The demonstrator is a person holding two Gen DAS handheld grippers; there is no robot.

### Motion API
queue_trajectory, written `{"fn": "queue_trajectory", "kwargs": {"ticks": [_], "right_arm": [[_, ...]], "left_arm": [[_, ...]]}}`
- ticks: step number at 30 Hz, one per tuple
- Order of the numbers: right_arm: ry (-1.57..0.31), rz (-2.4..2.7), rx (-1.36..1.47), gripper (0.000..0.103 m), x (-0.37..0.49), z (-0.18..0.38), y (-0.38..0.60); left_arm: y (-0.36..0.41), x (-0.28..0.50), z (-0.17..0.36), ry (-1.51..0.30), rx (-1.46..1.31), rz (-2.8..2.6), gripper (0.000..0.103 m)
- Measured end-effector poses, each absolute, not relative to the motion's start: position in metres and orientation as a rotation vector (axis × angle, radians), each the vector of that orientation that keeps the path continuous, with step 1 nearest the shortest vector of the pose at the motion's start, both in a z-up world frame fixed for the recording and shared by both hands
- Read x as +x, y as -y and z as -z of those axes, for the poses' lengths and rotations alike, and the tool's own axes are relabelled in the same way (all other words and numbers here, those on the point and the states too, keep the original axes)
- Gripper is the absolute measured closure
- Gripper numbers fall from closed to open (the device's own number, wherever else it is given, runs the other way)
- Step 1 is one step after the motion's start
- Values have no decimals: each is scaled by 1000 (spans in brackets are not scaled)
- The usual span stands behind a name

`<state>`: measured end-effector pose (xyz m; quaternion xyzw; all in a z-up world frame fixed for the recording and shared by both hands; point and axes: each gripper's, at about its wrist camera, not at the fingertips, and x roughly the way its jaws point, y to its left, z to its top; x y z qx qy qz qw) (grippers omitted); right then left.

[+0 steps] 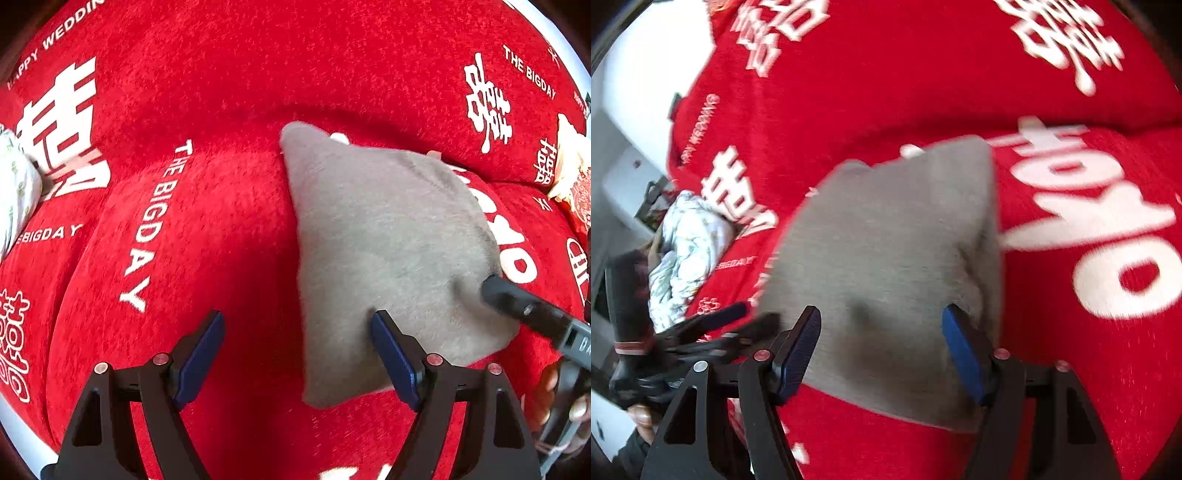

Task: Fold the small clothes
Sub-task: 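Open the right tool and move both tools to the folded bundle's side, then grasp the folded sweatshirt side with the left tool while the right tool grasps it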

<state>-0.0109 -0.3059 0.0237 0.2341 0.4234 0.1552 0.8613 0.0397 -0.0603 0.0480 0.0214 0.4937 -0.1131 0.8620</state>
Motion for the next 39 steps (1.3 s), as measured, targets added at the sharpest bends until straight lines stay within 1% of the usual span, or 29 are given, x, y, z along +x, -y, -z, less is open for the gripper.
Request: {"fn": "queue_trajectory", "kwargs": {"ticks": [4,6,7,9,12,16,21,24,32,35,38,39], "right_arm": [[-878,-290,481,33,-19,-33,309],[-867,-210,429,27,-24,-42,312],[-847,-177,408,27,-27,-47,316],[-825,-134,391,22,-28,-56,324],[-811,-83,395,22,-22,-63,338],[-840,-53,422,22,-6,-60,351],[-887,-55,473,22,20,-45,360],[-916,-68,505,22,37,-36,358],[-962,-107,540,22,70,-23,347],[-987,-123,546,22,77,-19,342],[-1038,-171,608,22,87,-3,337],[-1029,-174,616,22,89,-2,336]], "left_arm": [[46,36,-46,-1051,12,253,21],[42,35,-51,-1039,16,261,21],[41,36,-53,-1030,22,263,21],[38,40,-59,-1017,33,265,21],[38,53,-62,-1026,33,267,21],[39,79,-59,-1064,-4,299,21],[44,119,-49,-1160,-140,376,21],[52,134,-48,-1175,-176,420,21],[71,151,-38,-1198,-190,464,21],[77,156,-27,-1224,-223,485,21],[81,161,-16,-1258,-267,514,21],[82,163,-12,-1270,-282,517,19]]}}
